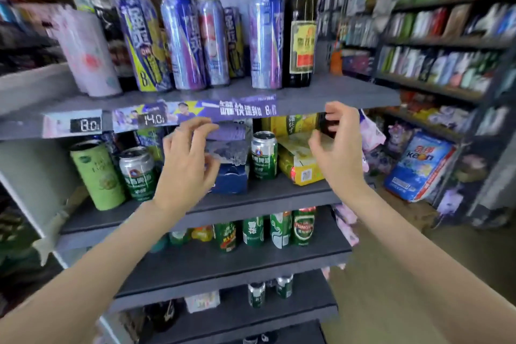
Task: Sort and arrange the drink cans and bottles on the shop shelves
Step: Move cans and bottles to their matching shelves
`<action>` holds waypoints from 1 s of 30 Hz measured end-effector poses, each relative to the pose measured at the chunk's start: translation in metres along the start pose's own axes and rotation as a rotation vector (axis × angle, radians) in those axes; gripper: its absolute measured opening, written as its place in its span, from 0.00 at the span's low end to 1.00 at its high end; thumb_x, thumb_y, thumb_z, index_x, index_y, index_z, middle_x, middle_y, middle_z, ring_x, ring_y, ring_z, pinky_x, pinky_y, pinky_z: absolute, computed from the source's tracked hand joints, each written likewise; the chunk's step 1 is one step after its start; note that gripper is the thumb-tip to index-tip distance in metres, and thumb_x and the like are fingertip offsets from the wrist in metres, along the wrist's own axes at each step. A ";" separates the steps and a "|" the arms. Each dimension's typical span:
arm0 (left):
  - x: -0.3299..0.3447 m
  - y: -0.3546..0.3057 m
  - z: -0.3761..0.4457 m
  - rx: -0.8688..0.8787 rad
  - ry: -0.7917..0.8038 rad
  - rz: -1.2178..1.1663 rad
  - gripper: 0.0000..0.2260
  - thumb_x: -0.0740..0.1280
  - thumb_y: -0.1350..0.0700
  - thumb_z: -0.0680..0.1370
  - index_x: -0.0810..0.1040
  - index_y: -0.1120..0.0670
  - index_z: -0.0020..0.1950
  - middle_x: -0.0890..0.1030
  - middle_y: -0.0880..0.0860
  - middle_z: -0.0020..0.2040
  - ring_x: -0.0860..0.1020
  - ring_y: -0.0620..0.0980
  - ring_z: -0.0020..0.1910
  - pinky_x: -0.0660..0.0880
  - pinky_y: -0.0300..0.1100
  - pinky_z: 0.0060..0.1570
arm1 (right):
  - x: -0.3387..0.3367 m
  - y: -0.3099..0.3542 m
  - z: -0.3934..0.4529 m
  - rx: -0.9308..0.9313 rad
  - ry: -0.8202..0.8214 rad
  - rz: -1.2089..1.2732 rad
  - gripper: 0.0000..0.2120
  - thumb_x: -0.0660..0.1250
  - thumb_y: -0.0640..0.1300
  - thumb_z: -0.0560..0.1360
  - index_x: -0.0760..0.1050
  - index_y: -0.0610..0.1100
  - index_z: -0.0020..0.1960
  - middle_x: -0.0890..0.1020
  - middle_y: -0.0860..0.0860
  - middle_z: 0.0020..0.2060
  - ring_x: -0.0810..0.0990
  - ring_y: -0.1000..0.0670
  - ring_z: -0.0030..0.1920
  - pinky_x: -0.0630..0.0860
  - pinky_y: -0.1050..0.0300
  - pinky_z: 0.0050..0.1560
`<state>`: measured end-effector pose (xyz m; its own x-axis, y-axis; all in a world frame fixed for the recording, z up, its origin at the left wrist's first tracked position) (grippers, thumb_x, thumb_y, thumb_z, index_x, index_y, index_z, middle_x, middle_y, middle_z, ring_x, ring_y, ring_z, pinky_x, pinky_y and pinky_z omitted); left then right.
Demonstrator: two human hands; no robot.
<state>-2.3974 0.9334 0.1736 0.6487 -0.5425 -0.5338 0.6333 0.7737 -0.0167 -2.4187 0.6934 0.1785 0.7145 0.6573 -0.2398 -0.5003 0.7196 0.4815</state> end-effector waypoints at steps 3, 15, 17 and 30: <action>-0.018 0.005 0.040 -0.053 -0.060 -0.015 0.19 0.59 0.62 0.70 0.67 0.58 0.61 0.70 0.62 0.59 0.66 0.56 0.58 0.65 0.51 0.52 | -0.005 0.022 0.059 -0.064 -0.044 0.007 0.19 0.66 0.34 0.73 0.66 0.35 0.62 0.70 0.42 0.56 0.71 0.49 0.54 0.68 0.61 0.56; 0.036 -0.007 0.162 -0.442 -0.012 -0.458 0.32 0.69 0.58 0.74 0.57 0.49 0.72 0.62 0.57 0.65 0.68 0.52 0.56 0.62 0.35 0.51 | 0.055 -0.045 0.193 0.389 0.369 0.402 0.48 0.75 0.50 0.68 0.47 0.47 0.76 0.57 0.47 0.75 0.58 0.47 0.73 0.59 0.49 0.72; 0.056 -0.006 0.176 -0.525 0.004 -0.553 0.36 0.72 0.57 0.72 0.54 0.49 0.73 0.59 0.59 0.69 0.67 0.51 0.60 0.65 0.39 0.57 | 0.064 -0.052 0.206 0.369 0.323 0.447 0.48 0.76 0.50 0.67 0.48 0.48 0.75 0.59 0.47 0.74 0.60 0.47 0.72 0.60 0.48 0.72; 0.097 0.013 0.181 -0.625 0.129 -0.610 0.45 0.76 0.62 0.67 0.51 0.47 0.74 0.69 0.53 0.65 0.69 0.48 0.58 0.68 0.45 0.61 | 0.094 -0.082 0.193 0.378 0.327 0.405 0.42 0.77 0.44 0.66 0.56 0.46 0.71 0.76 0.50 0.57 0.74 0.50 0.57 0.69 0.56 0.57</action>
<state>-2.2502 0.8316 0.2745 0.1959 -0.9076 -0.3714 0.4828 0.4189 -0.7690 -2.2161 0.6530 0.2788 0.2889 0.9378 -0.1926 -0.4495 0.3105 0.8376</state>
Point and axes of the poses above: each hand's wrist, its own z-axis towards the middle knuckle, its own x-axis out of the palm, y = z × x, the point moved 6 cm from there along z, towards the middle knuckle
